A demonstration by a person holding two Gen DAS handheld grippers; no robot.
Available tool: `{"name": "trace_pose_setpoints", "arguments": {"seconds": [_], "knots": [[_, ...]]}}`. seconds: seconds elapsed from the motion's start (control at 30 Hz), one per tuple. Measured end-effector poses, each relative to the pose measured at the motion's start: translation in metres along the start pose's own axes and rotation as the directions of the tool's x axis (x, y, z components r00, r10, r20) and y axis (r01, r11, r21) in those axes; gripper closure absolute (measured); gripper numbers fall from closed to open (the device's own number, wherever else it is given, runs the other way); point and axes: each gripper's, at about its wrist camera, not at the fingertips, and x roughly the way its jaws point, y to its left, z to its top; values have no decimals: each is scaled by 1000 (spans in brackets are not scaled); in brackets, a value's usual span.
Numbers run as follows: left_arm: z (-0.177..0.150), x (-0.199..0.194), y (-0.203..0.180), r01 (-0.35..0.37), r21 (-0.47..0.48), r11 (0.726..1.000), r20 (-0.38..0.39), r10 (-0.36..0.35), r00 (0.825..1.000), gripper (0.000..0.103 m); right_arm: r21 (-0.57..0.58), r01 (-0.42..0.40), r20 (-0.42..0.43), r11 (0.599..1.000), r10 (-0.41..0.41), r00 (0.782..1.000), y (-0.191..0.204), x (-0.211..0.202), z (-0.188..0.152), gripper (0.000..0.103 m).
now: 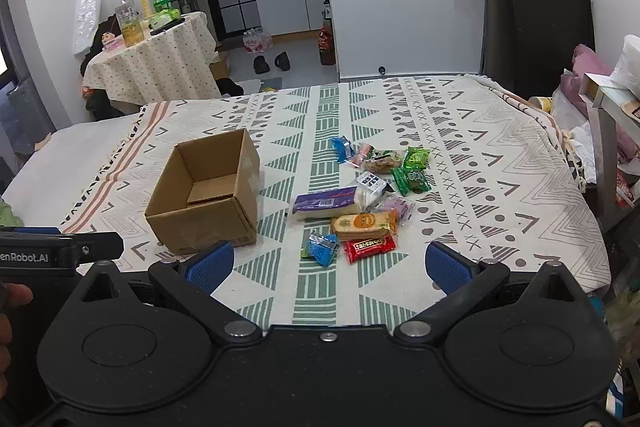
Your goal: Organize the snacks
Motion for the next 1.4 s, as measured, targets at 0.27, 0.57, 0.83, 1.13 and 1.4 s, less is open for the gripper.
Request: {"name": "trace_pose_setpoints", "arguments": {"seconds": [0.27, 0.57, 0.83, 1.13, 1.4], "knots": [[-1, -1, -6, 22, -7, 1000, -7, -22, 1000, 1, 11, 8, 7, 1000, -9, 1000, -8, -2, 0, 0], [-1, -4, -11, 21, -10, 1000, -2, -21, 1000, 1, 11, 4, 14, 1000, -4, 1000, -11, -5, 1, 0], [-1, -6, -12, 11, -14, 1000, -2, -11, 1000, 1, 13, 3, 15, 1000, -3, 1000, -13, -7, 1, 0], [-1, -9, -14, 9, -13, 1000, 1, -9, 1000, 1, 9, 0, 28, 1000, -1, 1000, -14, -9, 2, 0], [0, -10, -17, 2, -14, 1000, 3, -2, 1000, 1, 9, -1, 28, 1000, 1, 1000, -15, -10, 2, 0]]}}
